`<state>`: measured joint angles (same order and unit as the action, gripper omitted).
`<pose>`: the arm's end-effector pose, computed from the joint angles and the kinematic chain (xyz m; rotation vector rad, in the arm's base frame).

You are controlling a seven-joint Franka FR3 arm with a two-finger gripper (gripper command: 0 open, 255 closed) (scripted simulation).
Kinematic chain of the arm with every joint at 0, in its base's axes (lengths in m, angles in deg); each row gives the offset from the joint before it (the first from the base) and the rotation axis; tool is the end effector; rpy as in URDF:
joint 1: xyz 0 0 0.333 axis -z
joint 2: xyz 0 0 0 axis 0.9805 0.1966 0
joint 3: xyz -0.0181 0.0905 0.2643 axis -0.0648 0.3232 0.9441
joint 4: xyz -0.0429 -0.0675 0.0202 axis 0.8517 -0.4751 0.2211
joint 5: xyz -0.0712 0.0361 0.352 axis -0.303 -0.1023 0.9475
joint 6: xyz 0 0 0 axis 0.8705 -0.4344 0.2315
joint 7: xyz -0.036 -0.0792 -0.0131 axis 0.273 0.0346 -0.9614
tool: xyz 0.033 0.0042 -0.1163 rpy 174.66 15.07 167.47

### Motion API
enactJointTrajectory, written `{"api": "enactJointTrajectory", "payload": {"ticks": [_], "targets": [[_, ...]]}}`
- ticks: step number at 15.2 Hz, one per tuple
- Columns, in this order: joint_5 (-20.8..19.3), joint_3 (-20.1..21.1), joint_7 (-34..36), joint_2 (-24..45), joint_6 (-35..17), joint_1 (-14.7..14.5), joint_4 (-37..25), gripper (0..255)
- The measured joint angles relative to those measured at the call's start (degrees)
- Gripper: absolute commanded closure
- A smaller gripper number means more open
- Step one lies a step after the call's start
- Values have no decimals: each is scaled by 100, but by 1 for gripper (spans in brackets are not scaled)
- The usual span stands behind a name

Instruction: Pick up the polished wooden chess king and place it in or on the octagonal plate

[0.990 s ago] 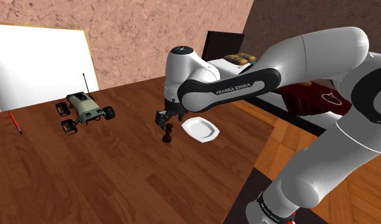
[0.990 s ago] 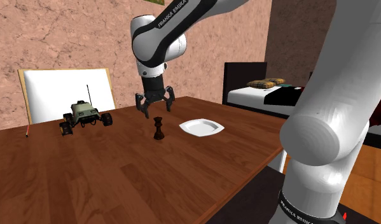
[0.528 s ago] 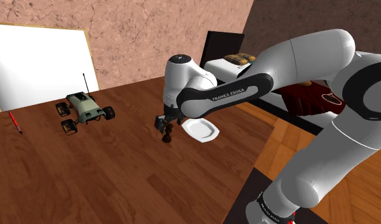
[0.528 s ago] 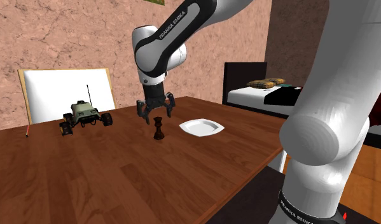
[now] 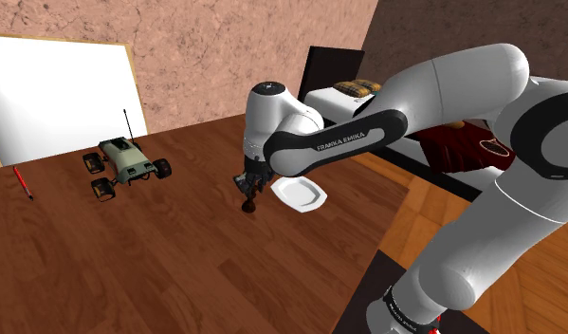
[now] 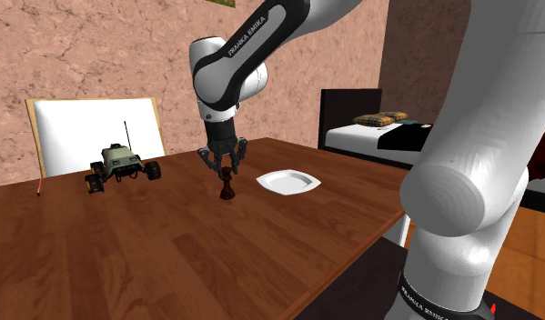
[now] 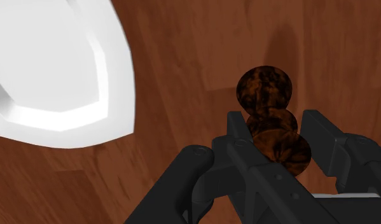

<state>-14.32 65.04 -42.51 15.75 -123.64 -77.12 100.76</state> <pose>0.4620 0.1723 0.3621 2.9844 -0.1416 0.1785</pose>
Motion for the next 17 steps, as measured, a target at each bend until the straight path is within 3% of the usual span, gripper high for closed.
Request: {"api": "enactJointTrajectory", "payload": {"ticks": [8, 17], "targets": [[17, -4, -22, -21, 31, 1, -12, 255], [237, -30, -255, -324, 652, -17, -375, 255]]}}
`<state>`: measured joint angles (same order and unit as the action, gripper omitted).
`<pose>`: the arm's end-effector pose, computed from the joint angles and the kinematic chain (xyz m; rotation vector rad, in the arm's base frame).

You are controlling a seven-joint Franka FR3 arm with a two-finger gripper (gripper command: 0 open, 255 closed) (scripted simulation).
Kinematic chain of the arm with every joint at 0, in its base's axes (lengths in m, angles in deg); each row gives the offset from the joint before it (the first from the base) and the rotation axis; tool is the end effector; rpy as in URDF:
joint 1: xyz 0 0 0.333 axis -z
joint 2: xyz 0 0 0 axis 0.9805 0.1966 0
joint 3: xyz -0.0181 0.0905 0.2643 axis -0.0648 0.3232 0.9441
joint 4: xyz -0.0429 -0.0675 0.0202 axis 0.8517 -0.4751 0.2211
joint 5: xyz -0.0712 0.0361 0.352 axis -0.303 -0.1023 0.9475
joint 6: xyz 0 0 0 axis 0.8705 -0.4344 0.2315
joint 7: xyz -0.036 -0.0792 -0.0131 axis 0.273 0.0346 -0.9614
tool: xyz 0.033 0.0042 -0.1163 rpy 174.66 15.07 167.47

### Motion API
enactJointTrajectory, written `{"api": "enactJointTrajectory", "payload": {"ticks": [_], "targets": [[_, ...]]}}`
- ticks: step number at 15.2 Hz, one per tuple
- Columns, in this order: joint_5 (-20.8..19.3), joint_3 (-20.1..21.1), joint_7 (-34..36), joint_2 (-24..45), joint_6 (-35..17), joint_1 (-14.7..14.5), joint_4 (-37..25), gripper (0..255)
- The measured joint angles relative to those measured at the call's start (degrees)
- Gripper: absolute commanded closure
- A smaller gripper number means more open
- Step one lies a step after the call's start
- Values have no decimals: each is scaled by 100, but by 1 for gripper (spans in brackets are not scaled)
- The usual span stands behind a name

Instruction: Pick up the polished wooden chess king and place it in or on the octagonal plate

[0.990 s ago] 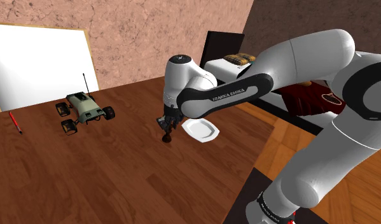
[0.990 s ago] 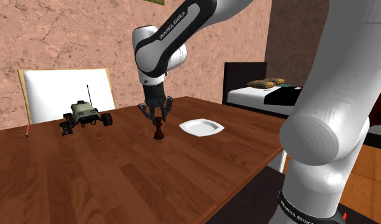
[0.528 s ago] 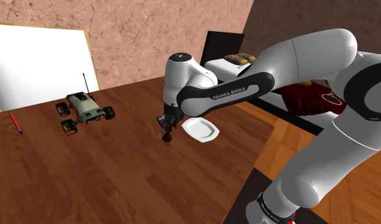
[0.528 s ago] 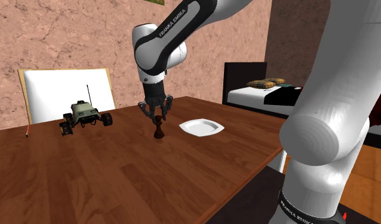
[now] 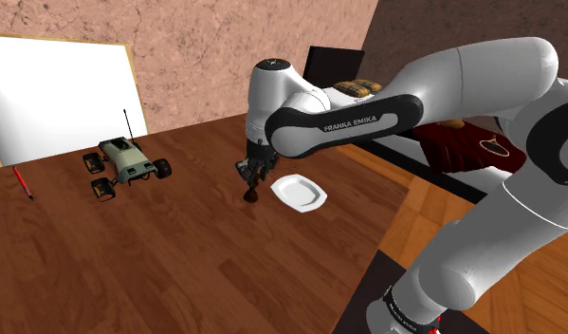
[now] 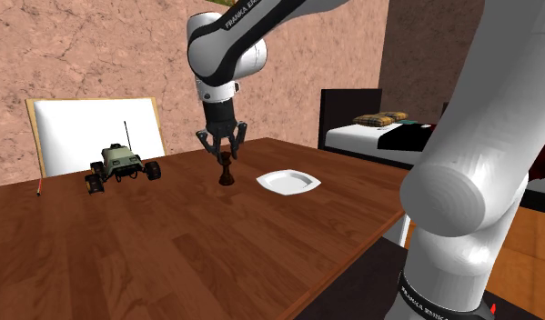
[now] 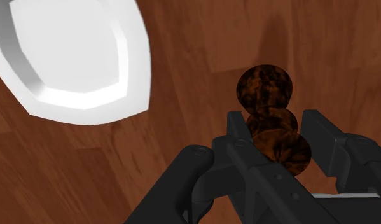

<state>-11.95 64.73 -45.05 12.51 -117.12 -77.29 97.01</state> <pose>0.4615 0.1717 0.4058 2.9845 -0.1417 0.1771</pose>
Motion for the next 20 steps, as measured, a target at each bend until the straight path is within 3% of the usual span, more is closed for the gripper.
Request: {"api": "enactJointTrajectory", "payload": {"ticks": [8, 20], "targets": [[145, -68, -229, -242, 555, 13, -356, 255], [337, -1217, -1997, -1498, 627, 500, 563, 255]]}}
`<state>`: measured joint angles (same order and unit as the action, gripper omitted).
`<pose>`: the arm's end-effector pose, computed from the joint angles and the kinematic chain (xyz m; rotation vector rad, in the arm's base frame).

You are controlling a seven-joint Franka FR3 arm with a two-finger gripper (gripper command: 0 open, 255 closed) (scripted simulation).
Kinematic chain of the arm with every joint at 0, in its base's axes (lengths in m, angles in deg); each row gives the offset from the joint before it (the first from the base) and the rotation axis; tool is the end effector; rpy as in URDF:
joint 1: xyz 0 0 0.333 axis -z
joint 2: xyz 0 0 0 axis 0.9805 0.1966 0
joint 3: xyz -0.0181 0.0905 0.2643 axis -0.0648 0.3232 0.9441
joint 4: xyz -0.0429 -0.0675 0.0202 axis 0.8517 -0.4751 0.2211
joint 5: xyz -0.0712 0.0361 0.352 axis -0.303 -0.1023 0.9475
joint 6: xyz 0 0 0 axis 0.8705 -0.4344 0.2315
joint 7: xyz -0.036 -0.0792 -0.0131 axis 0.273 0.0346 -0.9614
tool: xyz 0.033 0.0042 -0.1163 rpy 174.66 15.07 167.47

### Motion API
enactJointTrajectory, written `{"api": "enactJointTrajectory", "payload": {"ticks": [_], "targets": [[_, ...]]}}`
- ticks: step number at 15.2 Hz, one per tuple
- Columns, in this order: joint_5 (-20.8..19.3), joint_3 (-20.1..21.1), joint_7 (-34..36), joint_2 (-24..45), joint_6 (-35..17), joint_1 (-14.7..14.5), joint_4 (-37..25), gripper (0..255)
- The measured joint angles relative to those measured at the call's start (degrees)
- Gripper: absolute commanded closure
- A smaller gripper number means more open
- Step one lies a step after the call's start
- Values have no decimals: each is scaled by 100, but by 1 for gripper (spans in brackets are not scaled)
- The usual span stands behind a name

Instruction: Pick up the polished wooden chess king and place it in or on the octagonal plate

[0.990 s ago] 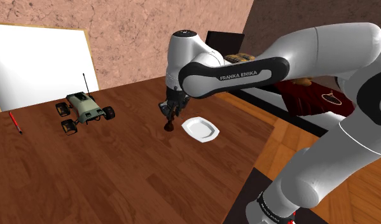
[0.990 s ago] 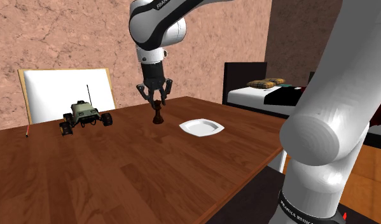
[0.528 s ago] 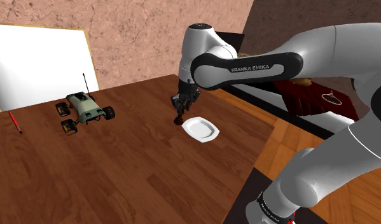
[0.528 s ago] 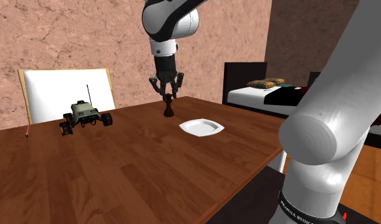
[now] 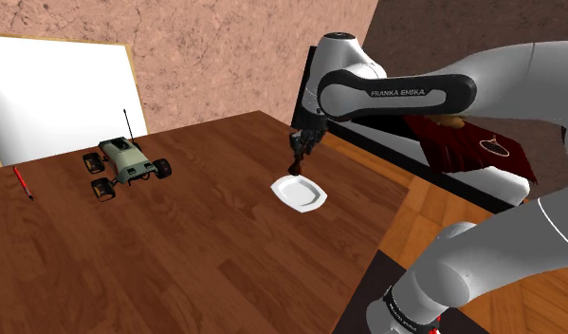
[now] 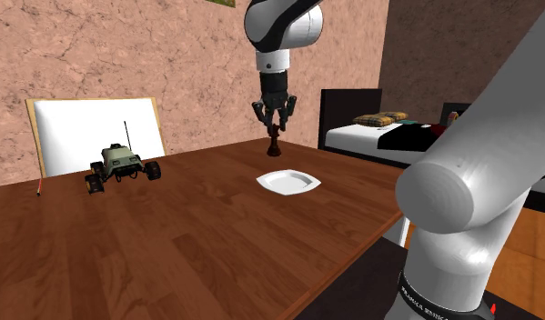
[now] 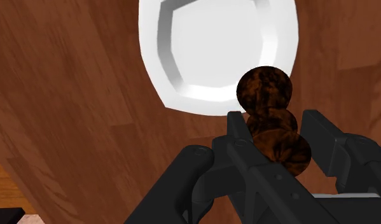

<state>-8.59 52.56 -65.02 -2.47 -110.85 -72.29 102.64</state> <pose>0.4323 0.0272 0.4732 2.9836 -0.1438 0.1769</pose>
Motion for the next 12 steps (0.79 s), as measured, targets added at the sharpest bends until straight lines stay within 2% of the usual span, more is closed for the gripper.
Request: {"api": "enactJointTrajectory", "payload": {"ticks": [4, 12], "targets": [[-45, -351, -482, -257, 36, 147, 163, 255], [-102, -382, -459, -149, -561, 180, 654, 255]]}}
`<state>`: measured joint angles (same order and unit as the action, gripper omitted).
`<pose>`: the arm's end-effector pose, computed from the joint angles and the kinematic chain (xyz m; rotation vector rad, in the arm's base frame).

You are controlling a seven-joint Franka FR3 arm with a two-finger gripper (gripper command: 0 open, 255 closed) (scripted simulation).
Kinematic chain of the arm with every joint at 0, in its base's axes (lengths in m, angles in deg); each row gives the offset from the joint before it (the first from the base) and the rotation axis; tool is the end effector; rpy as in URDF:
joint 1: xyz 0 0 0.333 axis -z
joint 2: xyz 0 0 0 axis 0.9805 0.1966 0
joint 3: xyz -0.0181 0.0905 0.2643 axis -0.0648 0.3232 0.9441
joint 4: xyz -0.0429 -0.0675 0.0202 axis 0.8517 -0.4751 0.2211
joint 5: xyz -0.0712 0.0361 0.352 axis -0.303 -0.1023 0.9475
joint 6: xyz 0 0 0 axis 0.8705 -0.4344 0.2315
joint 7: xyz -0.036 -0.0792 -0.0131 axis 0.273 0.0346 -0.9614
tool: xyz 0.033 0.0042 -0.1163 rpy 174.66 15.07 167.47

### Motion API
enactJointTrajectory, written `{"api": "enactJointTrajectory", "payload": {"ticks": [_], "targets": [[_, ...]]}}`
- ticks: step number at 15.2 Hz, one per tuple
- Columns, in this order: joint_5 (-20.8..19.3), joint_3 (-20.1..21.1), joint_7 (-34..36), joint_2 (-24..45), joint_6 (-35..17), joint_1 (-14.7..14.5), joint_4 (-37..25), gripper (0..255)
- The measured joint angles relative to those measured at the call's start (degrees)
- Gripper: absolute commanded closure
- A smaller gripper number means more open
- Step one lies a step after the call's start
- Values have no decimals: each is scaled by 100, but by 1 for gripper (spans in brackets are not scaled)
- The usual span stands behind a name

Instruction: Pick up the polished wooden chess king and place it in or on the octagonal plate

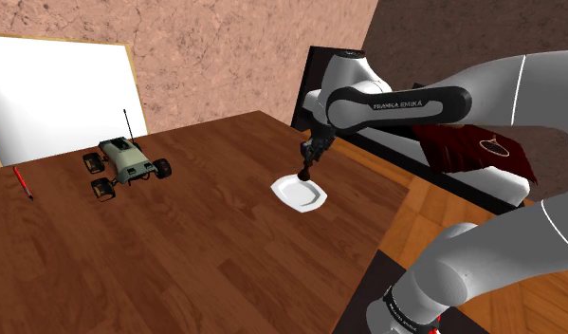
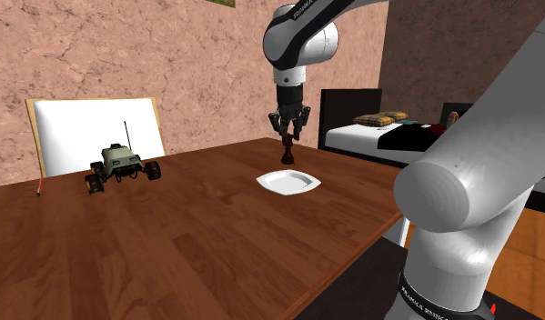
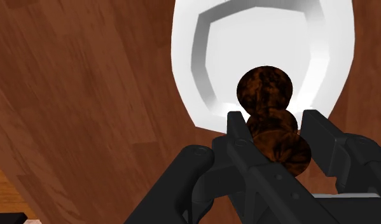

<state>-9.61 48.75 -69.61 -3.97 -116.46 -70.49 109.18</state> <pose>0.4212 -0.0173 0.4436 2.9844 -0.1413 0.1759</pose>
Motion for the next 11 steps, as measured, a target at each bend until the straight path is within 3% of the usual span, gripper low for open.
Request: {"api": "enactJointTrajectory", "payload": {"ticks": [11], "targets": [[-116, 30, 159, 331, -899, 45, 577, 255]]}}
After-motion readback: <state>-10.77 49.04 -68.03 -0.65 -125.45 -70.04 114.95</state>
